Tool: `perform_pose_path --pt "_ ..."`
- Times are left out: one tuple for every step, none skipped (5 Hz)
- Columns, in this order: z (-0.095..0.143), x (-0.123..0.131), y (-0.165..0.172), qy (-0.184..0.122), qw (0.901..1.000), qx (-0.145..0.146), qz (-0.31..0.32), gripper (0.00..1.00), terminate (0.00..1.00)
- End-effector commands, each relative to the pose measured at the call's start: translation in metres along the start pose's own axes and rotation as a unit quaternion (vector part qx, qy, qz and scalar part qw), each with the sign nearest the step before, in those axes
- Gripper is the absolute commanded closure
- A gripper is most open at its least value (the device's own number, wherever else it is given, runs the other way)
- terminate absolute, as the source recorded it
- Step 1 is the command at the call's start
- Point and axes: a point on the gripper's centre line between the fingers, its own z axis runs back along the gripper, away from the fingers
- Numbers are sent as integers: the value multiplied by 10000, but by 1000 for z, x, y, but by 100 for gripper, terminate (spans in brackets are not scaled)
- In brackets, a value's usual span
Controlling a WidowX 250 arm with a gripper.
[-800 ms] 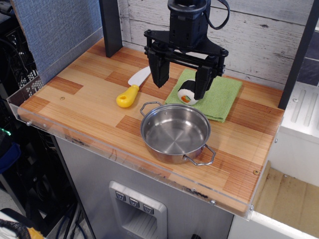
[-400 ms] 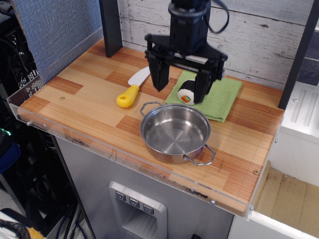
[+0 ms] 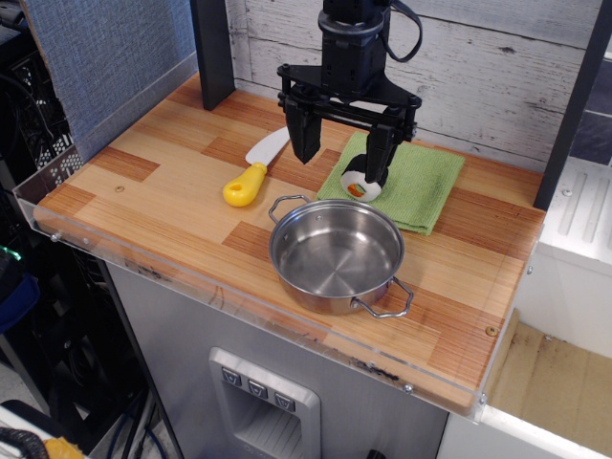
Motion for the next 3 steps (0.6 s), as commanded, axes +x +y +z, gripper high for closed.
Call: perform_pose_path --pt "-6 29 8 -270 9995 -6 168 0 0" --pt "-17 35 5 -237 9994 -8 252 0 0" --pt "-23 40 2 -250 9990 -46 378 0 0"
